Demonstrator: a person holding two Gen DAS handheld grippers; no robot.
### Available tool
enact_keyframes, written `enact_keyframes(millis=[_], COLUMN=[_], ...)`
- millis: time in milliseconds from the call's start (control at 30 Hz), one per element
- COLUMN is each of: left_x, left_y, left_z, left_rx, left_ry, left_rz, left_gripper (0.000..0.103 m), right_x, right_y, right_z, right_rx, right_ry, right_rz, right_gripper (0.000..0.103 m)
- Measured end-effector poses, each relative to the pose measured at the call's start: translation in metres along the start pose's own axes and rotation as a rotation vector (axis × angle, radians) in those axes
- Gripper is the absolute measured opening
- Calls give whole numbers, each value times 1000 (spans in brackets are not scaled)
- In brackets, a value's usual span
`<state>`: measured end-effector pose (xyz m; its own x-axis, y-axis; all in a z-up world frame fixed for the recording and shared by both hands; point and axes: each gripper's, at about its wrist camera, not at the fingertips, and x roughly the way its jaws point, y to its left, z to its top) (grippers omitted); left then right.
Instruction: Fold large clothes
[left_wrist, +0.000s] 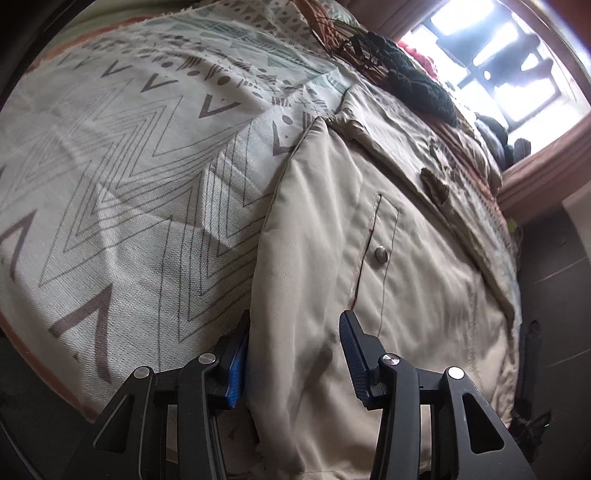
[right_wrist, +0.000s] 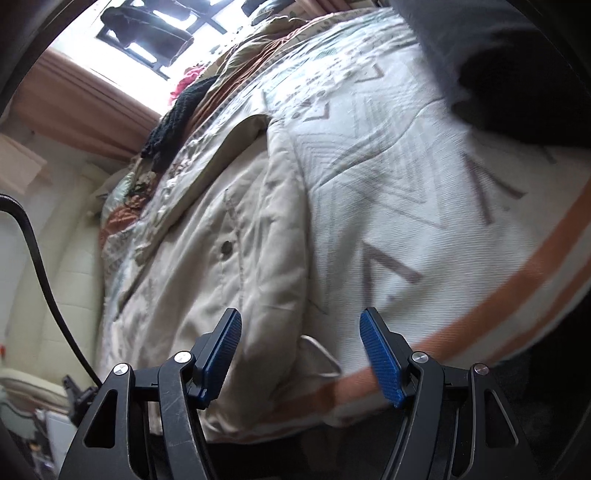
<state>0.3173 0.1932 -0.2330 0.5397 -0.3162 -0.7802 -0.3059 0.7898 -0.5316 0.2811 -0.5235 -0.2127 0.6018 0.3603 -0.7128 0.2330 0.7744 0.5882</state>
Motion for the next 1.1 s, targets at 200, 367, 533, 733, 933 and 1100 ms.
enact_keyframes(millis=[200, 367, 533, 733, 933, 1100], left_x=[-3, -4, 0, 8, 6, 4], left_y=[13, 18, 14, 4, 1, 14], left_z=[-17, -30, -28, -20, -26, -34], left_rx=[-87, -134, -151, -133, -115, -135], left_ry=[61, 100, 114, 83, 98, 106], left_rz=[-173, -292, -331, -310, -306, -277], left_gripper=[44, 44, 44, 41, 40, 14], right_x=[11, 11, 11, 19, 24, 29], right_y=[9, 5, 2, 8, 15, 25], right_z=[-11, -23, -28, -27, -16, -21], right_rx=[12, 55, 89, 78, 68, 31], right_ry=[37, 57, 58, 58, 48, 69], right_rz=[117, 194, 239, 236, 215, 191], right_gripper=[68, 68, 68, 68, 68, 67])
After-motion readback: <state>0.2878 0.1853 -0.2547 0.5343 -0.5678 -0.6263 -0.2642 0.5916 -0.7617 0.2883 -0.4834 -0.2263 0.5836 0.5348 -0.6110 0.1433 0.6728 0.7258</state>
